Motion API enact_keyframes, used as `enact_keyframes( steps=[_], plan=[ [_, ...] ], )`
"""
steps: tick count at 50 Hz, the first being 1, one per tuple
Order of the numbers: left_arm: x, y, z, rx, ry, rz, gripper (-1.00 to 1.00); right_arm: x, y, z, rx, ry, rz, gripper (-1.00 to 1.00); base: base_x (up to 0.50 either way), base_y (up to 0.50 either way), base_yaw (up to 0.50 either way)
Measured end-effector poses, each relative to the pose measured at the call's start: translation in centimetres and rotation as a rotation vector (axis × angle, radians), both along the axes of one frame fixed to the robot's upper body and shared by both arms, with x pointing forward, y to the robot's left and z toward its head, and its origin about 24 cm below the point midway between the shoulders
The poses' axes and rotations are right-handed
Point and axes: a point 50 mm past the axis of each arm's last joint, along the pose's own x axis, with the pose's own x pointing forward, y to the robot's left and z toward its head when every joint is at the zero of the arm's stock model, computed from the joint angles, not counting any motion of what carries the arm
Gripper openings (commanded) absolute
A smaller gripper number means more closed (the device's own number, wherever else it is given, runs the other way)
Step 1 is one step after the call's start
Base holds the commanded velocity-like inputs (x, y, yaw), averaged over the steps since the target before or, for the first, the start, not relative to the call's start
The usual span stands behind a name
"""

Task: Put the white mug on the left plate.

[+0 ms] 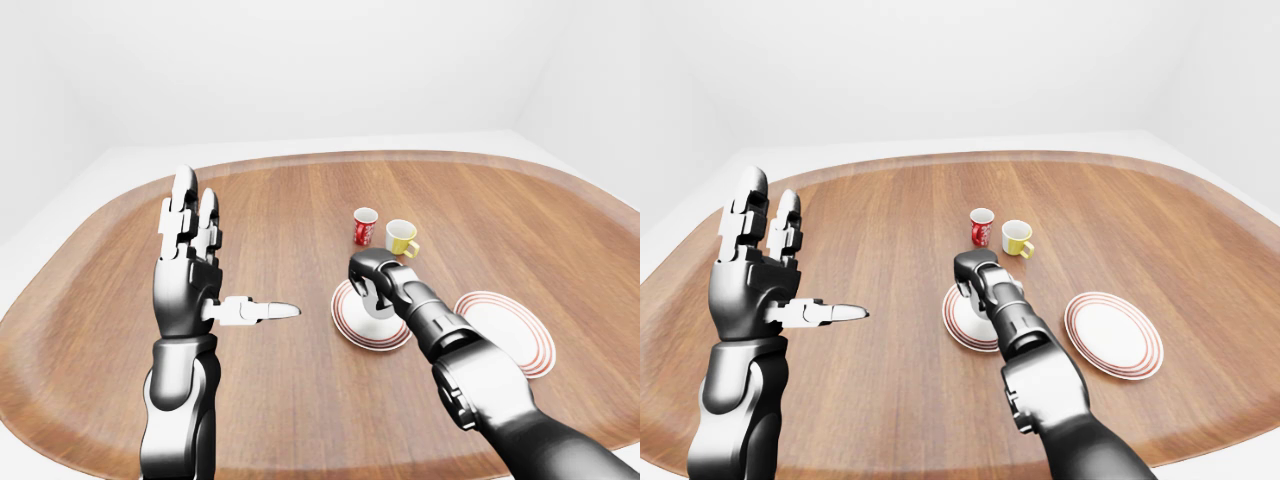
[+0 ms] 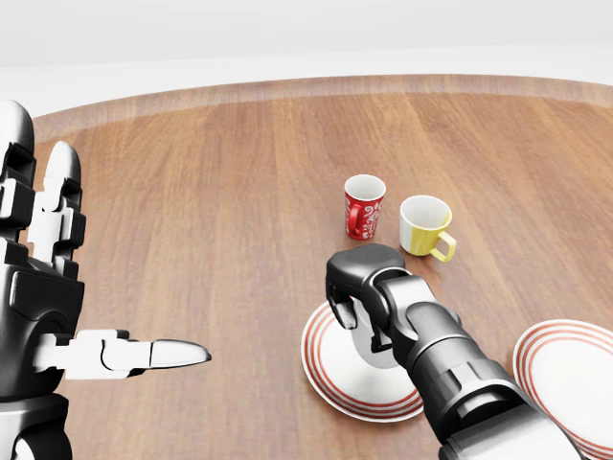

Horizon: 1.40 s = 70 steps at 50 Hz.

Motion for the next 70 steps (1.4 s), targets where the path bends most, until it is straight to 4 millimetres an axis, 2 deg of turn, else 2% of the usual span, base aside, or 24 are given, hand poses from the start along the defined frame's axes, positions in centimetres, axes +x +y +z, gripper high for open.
enact_keyframes(
  steps=[65, 66, 68, 70],
  plan=[
    [-0.02, -0.01, 0.11, -0.001, -0.005, -0.002, 1.0, -0.45, -0.01, -0.98, 0.005, 0.014, -0.003, -1.0, 0.0, 0.0, 0.0],
    [-0.03, -0.01, 0.12, -0.001, -0.006, -0.002, 1.0, -0.45, -0.02, -0.99, 0.005, 0.014, -0.003, -0.49, 0.0, 0.0, 0.0],
    [-0.04, -0.01, 0.14, -0.001, -0.007, -0.002, 1.0, -0.46, -0.03, -0.99, 0.001, 0.012, -0.001, 1.0, 0.0, 0.0, 0.0],
    [-0.04, -0.01, 0.16, -0.001, -0.008, -0.002, 1.0, -0.45, -0.05, -0.99, -0.002, 0.01, 0.0, 1.0, 0.0, 0.0, 0.0]
  ],
)
